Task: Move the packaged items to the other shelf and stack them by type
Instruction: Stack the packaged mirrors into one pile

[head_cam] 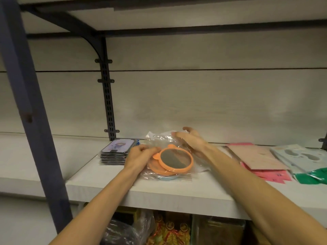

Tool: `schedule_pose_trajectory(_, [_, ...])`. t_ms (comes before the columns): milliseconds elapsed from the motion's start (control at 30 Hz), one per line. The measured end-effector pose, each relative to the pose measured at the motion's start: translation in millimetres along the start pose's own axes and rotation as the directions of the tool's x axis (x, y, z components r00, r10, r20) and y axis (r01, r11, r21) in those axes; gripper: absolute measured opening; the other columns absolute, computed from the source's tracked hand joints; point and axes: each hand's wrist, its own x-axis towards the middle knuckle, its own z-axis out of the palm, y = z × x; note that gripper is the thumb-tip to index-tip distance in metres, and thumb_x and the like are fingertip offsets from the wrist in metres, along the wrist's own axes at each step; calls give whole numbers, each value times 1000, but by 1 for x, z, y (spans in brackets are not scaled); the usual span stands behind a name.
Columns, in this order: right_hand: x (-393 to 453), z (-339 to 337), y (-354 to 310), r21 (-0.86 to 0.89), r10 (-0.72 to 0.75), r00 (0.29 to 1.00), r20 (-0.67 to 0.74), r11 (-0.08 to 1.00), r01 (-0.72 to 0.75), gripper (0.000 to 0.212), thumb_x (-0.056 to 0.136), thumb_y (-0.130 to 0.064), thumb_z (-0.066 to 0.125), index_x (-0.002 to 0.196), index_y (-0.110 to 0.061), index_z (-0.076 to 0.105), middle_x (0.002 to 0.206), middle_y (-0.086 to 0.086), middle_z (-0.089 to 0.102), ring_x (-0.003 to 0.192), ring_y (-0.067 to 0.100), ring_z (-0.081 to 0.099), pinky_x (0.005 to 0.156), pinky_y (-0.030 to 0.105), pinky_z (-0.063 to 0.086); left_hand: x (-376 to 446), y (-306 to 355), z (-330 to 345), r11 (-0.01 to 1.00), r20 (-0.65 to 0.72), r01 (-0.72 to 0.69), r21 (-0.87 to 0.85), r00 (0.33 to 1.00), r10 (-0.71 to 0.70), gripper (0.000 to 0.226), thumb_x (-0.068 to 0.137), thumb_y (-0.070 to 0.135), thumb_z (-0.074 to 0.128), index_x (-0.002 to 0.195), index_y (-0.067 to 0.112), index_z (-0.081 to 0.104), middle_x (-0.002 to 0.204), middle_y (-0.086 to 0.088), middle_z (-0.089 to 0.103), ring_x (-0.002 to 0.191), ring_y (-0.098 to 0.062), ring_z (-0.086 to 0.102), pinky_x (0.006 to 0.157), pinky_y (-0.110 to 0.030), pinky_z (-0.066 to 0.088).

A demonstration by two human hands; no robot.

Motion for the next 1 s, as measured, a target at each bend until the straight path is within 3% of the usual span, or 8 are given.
schedule_pose_trajectory(67, [3,-3,5,-20,-78,989,-126,997,76,74,87,-38,76,145,-13,39,129,9,58,82,16,59,69,30,49,1,0,0,1000,-8,-2,8,1000,2,60,45,59,78,88,16,79,85,2,78,91,-21,74,95,-48,55])
schedule_pose_trajectory(167, [1,-28,16,-357,-160,938,-307,933,42,57,94,-41,64,138,-7,49,131,11,59,115,27,58,98,36,45,2,-2,1,1000,-3,-16,5,1000,16,52,50,53,75,84,13,76,82,-2,78,90,-26,73,94,-52,55])
schedule_pose_trajectory(300, [-13,-49,31,-536,-54,987,-153,844,-37,46,87,-48,70,112,-10,59,104,3,60,100,26,60,83,35,45,6,-5,0,998,-36,-41,38,998,42,54,48,58,70,81,16,74,80,0,77,89,-26,72,93,-53,55])
schedule_pose_trajectory(433, [-24,-50,32,-256,44,995,-85,964,-65,68,71,-17,88,127,-8,51,110,19,71,86,23,67,82,34,54,3,-4,1,994,-28,-54,94,998,57,58,50,64,65,88,21,74,90,2,76,92,-22,71,93,-48,55])
schedule_pose_trajectory(667, [-45,-71,21,-42,-42,984,-175,998,35,52,85,14,61,131,-9,51,105,15,70,78,29,66,52,32,52,-2,-3,1,986,16,-96,139,995,95,62,58,66,65,100,21,72,95,4,76,94,-20,71,94,-48,55])
schedule_pose_trajectory(767, [-51,-96,9,-57,-85,968,-236,996,74,51,86,18,54,131,-7,53,94,6,71,76,26,67,67,40,55,-2,-2,1,982,23,-93,163,996,91,76,55,70,61,109,18,71,103,1,74,99,-21,69,97,-47,53])
schedule_pose_trajectory(867, [-67,-123,-9,-38,-130,957,-259,991,125,50,87,19,54,132,-4,54,93,7,73,79,21,70,81,43,59,-5,0,2,978,21,-91,190,996,89,59,60,62,61,98,18,73,94,1,75,92,-20,69,95,-47,53])
schedule_pose_trajectory(1000, [-92,-143,-34,-22,-210,938,-277,977,213,41,89,11,63,125,-10,62,97,4,75,69,9,71,62,22,59,-6,1,2,975,24,-99,201,995,96,55,61,60,61,96,19,74,92,1,75,90,-20,70,93,-47,54])
